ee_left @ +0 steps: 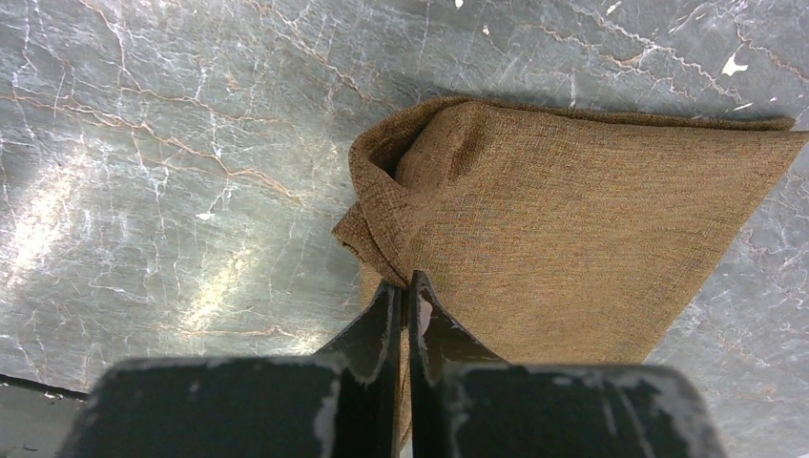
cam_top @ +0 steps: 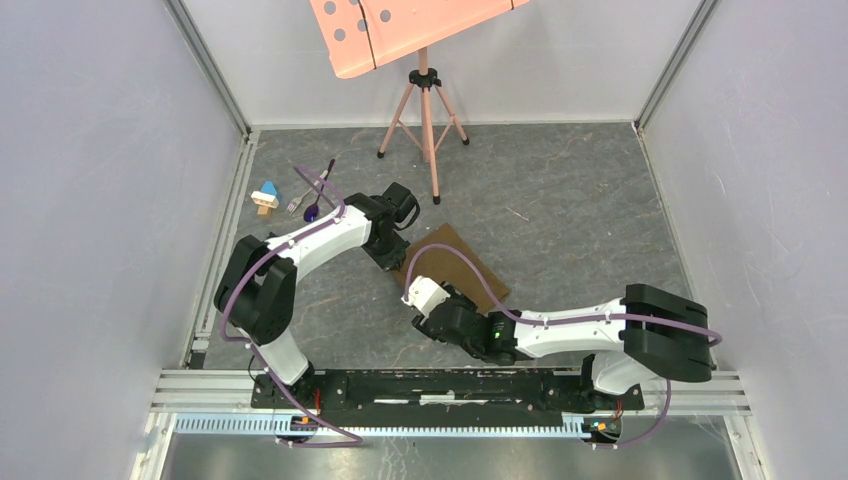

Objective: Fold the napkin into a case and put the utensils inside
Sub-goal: Fold the lower triangle-folded napkin at the center of the board.

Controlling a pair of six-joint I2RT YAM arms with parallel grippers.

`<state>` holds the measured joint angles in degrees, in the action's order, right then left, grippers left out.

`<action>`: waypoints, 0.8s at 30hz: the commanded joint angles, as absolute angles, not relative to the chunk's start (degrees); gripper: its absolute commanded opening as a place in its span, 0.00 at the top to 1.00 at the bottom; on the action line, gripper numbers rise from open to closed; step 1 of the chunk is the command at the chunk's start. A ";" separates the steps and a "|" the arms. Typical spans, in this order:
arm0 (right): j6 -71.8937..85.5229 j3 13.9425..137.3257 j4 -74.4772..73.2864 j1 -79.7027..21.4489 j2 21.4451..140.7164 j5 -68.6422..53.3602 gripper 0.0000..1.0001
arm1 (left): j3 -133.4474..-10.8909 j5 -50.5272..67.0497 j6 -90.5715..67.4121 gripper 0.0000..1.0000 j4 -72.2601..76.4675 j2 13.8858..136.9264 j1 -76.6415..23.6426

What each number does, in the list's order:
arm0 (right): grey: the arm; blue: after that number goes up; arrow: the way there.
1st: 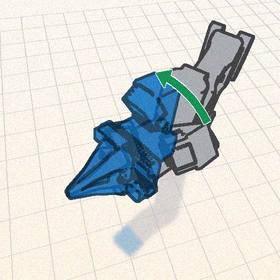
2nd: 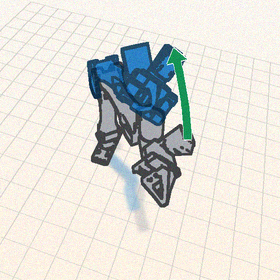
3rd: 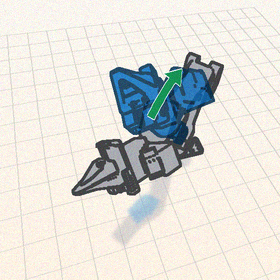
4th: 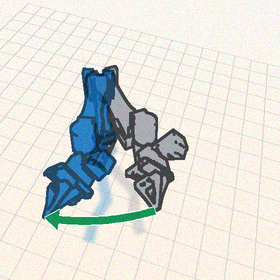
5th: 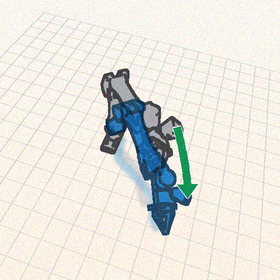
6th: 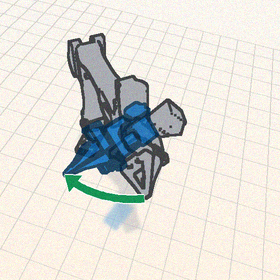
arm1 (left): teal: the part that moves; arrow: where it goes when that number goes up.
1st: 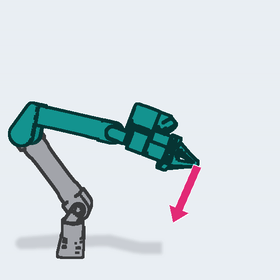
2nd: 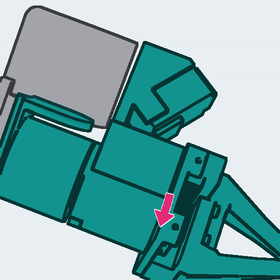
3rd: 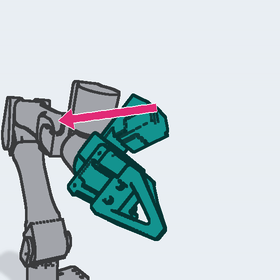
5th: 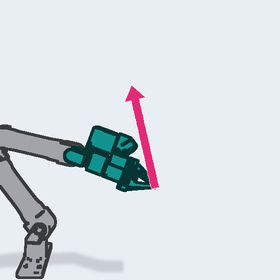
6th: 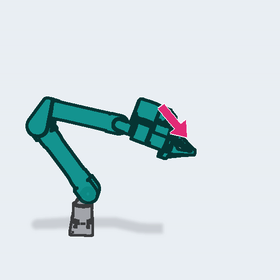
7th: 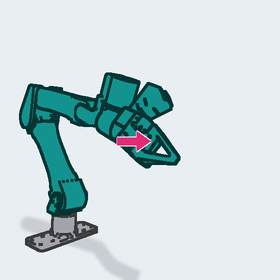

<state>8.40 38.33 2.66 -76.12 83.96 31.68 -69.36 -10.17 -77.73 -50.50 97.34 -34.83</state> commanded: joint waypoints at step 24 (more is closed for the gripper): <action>10.46 44.30 -2.25 -79.71 87.65 40.51 0.70 | -69.61 -9.67 -76.73 0.98 -49.83 97.28 -33.94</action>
<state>9.52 42.02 -1.02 -79.50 90.11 36.80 -69.36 -9.23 -77.73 -50.46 97.34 -34.20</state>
